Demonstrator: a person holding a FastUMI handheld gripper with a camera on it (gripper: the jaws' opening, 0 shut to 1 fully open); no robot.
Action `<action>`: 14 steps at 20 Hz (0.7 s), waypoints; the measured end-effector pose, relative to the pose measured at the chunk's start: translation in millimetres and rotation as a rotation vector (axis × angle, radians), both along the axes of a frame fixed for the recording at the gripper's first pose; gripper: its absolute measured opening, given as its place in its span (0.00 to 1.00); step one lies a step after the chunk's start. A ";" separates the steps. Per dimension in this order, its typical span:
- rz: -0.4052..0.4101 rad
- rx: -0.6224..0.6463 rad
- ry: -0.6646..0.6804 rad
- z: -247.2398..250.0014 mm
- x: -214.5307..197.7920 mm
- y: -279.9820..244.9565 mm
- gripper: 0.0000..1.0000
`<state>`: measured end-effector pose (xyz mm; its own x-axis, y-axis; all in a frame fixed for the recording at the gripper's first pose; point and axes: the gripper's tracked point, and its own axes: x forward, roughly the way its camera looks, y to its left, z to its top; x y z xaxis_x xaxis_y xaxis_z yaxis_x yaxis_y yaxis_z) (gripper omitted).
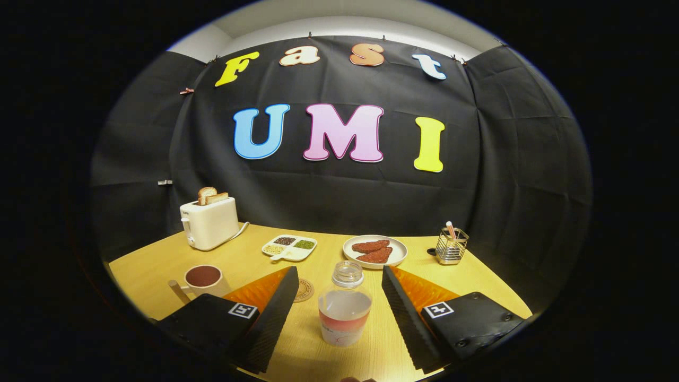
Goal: Take the bottle from table, then pour the juice into the cup, finally place the bottle on the coaster
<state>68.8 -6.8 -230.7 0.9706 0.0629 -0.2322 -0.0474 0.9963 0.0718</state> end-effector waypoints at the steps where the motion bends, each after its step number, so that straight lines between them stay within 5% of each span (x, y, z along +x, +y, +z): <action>1: -0.003 0.009 0.008 -4.9 2.0 -0.3 0.97; 14: -0.032 0.059 0.087 -63.8 12.6 10.8 0.98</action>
<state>81.4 4.0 -294.5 0.9488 0.0485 -0.3123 -0.0071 0.9912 0.1324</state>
